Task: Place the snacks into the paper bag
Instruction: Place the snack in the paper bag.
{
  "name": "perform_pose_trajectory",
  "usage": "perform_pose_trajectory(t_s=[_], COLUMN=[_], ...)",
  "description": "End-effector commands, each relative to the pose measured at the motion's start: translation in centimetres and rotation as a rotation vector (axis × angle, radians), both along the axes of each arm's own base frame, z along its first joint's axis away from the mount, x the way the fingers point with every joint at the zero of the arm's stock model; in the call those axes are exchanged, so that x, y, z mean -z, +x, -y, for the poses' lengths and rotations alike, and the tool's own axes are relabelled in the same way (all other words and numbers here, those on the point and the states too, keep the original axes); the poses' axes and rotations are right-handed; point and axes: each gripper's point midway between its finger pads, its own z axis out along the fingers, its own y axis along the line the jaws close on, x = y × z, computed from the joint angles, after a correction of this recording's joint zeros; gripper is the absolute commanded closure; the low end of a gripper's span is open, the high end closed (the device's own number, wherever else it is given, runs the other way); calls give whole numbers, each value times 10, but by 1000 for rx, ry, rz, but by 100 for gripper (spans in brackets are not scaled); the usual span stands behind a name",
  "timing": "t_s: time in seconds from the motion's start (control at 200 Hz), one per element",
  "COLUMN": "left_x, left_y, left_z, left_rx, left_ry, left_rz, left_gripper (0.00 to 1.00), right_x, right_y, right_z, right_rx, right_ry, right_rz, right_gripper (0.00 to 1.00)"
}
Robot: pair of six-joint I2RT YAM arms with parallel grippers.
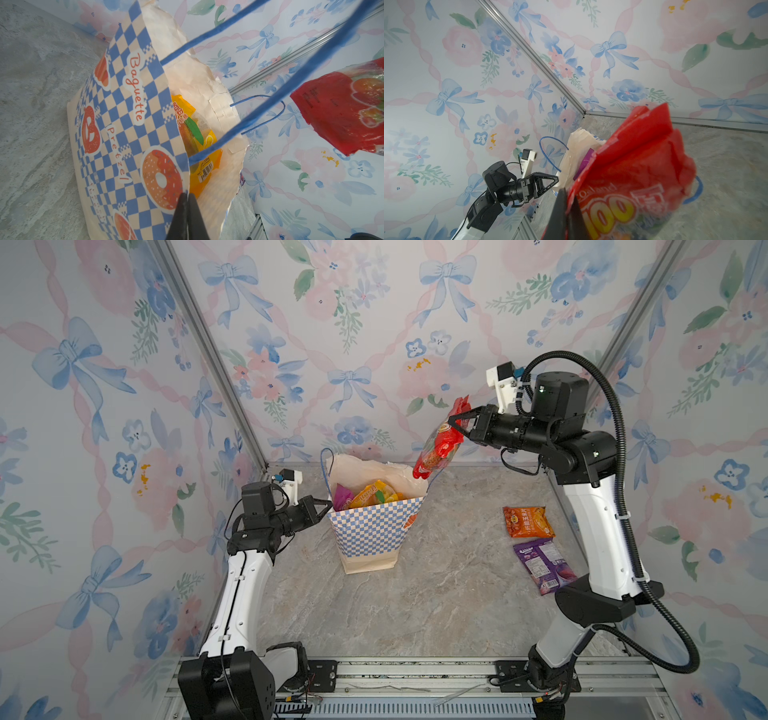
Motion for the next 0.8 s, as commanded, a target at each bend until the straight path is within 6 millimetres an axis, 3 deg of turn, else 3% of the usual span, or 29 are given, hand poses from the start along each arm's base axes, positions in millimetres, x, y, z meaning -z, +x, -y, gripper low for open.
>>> perform_pose_trajectory(t_s=[0.0, 0.415, 0.796], left_x=[-20, -19, -20], left_y=[-8, -7, -7], left_z=[4, 4, 5], left_rx=[34, 34, 38], left_ry=[0, 0, 0], left_rz=[68, 65, 68], left_gripper=[100, 100, 100], right_x=[-41, 12, 61], right_y=[-9, 8, 26], right_z=[-19, -95, -132], right_rx=[-47, -124, -115], right_ry=[79, 29, -49], right_rz=[149, 73, 22], right_gripper=[100, 100, 100])
